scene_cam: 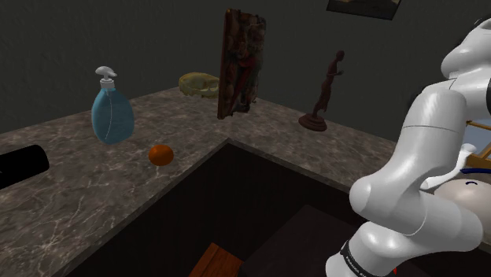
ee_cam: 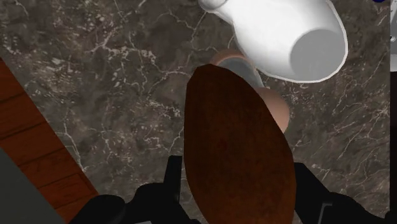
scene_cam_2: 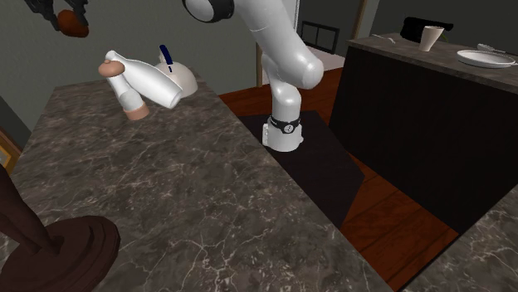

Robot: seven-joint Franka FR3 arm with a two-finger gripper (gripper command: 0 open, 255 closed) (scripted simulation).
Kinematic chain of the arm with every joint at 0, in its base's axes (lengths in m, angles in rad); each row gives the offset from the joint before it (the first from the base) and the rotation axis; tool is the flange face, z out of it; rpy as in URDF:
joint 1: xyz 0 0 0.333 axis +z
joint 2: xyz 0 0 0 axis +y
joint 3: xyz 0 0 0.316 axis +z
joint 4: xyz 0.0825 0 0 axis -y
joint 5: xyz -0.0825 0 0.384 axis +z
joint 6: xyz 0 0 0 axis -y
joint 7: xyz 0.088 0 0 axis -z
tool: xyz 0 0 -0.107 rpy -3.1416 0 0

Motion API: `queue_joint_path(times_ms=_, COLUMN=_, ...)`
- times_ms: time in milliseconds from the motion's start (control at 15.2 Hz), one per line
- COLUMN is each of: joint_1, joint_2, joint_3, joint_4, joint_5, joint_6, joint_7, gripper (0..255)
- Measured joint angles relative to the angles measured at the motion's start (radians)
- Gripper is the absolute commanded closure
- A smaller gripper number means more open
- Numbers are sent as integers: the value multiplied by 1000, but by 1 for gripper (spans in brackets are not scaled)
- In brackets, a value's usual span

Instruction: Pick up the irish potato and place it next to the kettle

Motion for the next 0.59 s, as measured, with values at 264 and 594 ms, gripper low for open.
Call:
queue_joint_path(times_ms=264, joint_1=7, joint_2=2, joint_3=-8, joint_4=-53, joint_5=-8, joint_6=38, joint_7=-35, gripper=255)
queue_joint_path(times_ms=594, joint_1=96, joint_2=-27, joint_3=-37, joint_4=-203, joint_5=-43, joint_6=133, joint_7=-61, gripper=255)
